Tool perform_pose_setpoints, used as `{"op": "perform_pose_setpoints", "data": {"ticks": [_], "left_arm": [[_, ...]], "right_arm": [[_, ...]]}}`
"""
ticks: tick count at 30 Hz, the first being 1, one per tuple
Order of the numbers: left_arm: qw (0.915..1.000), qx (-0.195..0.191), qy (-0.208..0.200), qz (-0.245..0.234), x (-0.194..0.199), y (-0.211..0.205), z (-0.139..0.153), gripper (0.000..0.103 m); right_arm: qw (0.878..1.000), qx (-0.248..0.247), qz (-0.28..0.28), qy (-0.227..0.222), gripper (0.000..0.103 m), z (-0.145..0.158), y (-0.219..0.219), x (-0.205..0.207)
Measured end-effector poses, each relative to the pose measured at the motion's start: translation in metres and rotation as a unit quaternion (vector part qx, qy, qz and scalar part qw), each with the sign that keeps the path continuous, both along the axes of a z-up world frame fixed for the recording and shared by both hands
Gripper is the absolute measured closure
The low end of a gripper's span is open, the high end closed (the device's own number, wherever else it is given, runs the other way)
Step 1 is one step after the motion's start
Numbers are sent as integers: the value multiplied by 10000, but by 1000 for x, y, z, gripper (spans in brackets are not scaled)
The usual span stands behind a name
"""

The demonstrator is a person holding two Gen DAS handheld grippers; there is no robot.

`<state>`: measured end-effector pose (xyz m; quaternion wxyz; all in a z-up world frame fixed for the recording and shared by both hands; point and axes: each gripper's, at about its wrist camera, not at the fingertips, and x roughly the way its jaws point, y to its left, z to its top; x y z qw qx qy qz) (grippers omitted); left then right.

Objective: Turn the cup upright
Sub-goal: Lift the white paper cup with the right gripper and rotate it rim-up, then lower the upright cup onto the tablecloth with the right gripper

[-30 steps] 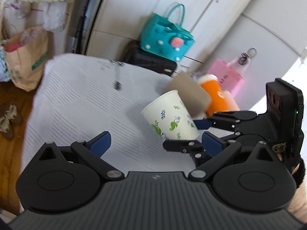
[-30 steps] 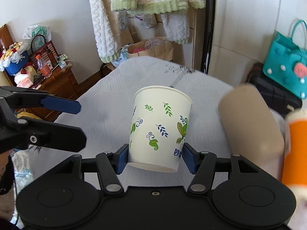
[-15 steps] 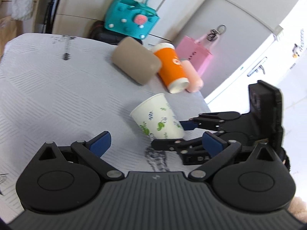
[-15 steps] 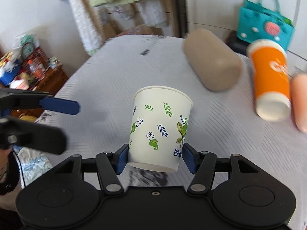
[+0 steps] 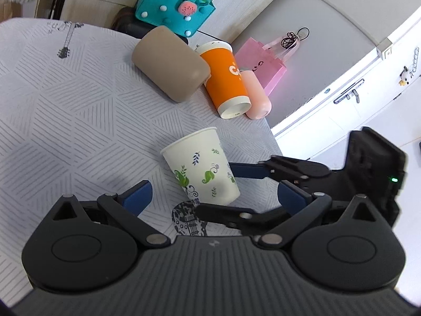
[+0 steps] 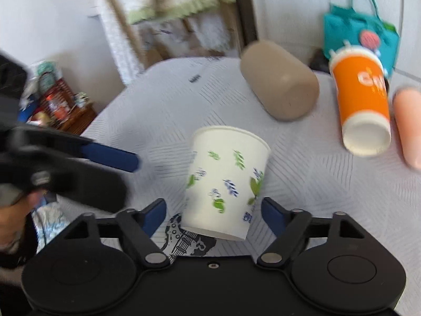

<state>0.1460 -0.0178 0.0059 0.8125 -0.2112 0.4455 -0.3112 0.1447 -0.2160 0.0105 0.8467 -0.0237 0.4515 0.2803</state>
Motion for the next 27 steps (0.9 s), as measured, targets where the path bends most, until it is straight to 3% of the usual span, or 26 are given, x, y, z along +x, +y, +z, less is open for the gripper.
{"op": "perform_pose_setpoints", "data": {"ticks": [8, 13, 17, 21, 27], "left_arm": [[9993, -241, 274, -10, 18, -15, -17, 2], [9990, -250, 367, -1, 26, -22, -23, 3], [9983, -249, 512, -113, 35, -28, -30, 3], [9970, -312, 705, -118, 40, -29, -40, 14], [9972, -378, 650, -49, 39, -21, -42, 35]], "right_arm": [[9978, 343, 453, 342, 17, 8, -13, 22], [9911, 475, 918, 835, 17, 3, -16, 40], [9894, 559, 1107, 761, 16, 2, -14, 36], [9892, 512, 1057, 880, 16, 0, -10, 37], [9871, 578, 982, 1121, 16, 2, -8, 52]]}}
